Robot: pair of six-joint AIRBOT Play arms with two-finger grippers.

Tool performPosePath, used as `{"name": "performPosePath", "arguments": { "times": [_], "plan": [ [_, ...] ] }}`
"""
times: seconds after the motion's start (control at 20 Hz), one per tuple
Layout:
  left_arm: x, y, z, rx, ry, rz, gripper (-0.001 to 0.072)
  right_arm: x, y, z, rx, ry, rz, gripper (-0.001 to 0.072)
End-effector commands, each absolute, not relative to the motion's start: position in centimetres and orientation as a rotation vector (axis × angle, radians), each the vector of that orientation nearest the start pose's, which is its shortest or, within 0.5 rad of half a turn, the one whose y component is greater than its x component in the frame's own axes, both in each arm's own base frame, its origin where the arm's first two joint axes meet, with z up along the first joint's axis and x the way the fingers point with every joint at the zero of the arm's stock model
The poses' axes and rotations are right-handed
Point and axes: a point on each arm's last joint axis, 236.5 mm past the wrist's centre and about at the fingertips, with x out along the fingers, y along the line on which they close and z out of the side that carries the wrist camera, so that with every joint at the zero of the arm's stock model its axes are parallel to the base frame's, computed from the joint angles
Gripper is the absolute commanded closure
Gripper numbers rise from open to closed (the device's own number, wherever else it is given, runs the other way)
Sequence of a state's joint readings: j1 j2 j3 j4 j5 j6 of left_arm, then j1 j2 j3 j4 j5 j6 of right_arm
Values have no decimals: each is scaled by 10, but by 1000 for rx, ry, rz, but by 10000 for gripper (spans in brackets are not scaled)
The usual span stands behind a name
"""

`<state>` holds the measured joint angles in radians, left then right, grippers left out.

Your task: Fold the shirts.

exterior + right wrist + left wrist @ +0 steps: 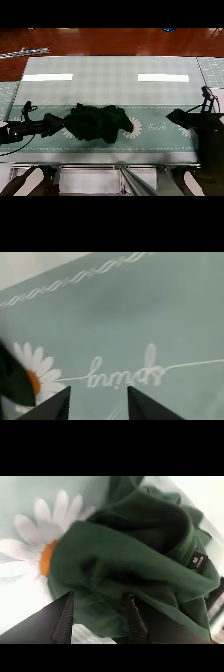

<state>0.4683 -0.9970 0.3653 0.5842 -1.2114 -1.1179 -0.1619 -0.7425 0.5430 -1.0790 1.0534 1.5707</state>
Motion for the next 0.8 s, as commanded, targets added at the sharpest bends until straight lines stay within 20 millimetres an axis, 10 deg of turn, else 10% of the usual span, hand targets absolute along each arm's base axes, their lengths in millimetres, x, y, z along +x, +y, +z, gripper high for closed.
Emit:
{"name": "performPosePath", "arguments": {
  "times": [0.0,0.25,0.35,0.75],
  "plan": [
    [247,-103,-69,-1100,1277,-392,200,257,93,-18,601,1189,161,300],
    [253,-121,-84,-1014,1344,-422,218,247,138,-38,591,1292,234,300],
    [258,-126,-80,-984,1343,-449,653,239,161,-56,577,1370,280,300],
    [271,-126,-68,-956,1315,-477,679,242,220,-81,772,1463,410,300]
  ]
}}
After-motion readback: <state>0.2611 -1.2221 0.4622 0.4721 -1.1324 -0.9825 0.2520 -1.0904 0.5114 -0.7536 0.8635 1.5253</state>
